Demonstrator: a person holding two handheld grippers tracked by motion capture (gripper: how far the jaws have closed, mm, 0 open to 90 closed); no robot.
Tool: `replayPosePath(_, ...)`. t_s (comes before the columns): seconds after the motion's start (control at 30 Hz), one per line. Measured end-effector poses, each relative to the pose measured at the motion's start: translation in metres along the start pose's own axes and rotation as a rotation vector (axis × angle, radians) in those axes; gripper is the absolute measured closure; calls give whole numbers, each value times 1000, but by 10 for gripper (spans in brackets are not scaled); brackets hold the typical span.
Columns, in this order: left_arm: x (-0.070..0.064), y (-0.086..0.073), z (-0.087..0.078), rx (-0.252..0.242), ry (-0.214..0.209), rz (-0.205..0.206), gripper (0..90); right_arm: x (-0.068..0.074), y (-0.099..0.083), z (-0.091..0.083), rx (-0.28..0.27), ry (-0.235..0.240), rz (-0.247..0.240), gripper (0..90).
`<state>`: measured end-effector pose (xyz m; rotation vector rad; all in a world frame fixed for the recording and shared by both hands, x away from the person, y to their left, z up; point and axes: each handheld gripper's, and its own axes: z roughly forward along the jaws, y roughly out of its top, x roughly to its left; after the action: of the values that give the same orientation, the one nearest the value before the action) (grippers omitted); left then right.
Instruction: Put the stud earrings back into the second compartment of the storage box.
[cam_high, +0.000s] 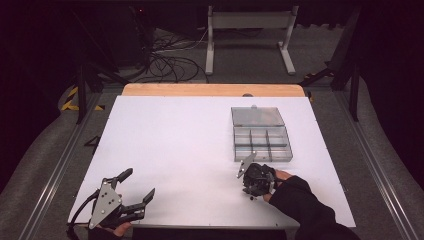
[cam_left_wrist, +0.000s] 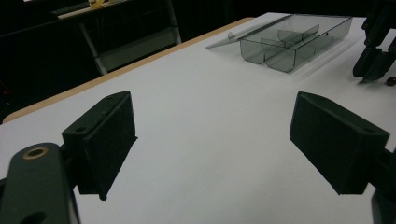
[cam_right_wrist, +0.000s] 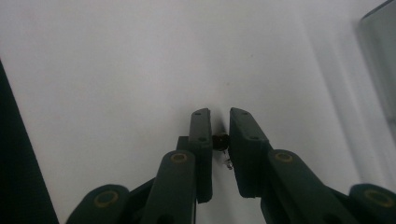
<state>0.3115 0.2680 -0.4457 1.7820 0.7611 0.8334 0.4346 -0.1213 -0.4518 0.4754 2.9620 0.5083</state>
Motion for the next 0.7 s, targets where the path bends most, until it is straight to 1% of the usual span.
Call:
replayPosePath(0.07,0,0,0,-1,0,1,150,-3,0,-9,-36,-8,5,796)
replayPosePath(0.27,0,0,0,-1,3,4,150,-7,1,-20,-51,-23,8,796)
replayPosePath(0.43,0,0,0,2,2,1,150,-12,1,-30,-103,-22,25,796)
replayPosePath(0.5,0,0,0,1,2,0,150,-14,1,-36,-126,-38,27,796)
replayPosePath(0.53,0,0,0,2,2,1,150,-14,1,-36,-126,-38,27,796)
replayPosePath(0.57,0,0,0,2,2,1,150,-16,1,-39,-151,-50,30,795)
replayPosePath(0.6,0,0,0,2,2,1,150,-16,1,-39,-151,-50,30,795)
replayPosePath(0.63,0,0,0,2,4,0,151,-17,1,-44,-189,-58,42,795)
replayPosePath(0.67,0,0,0,3,6,0,151,-17,1,-44,-189,-58,42,795)
replayPosePath(0.7,0,0,0,4,8,0,151,-18,0,-46,-206,-67,39,795)
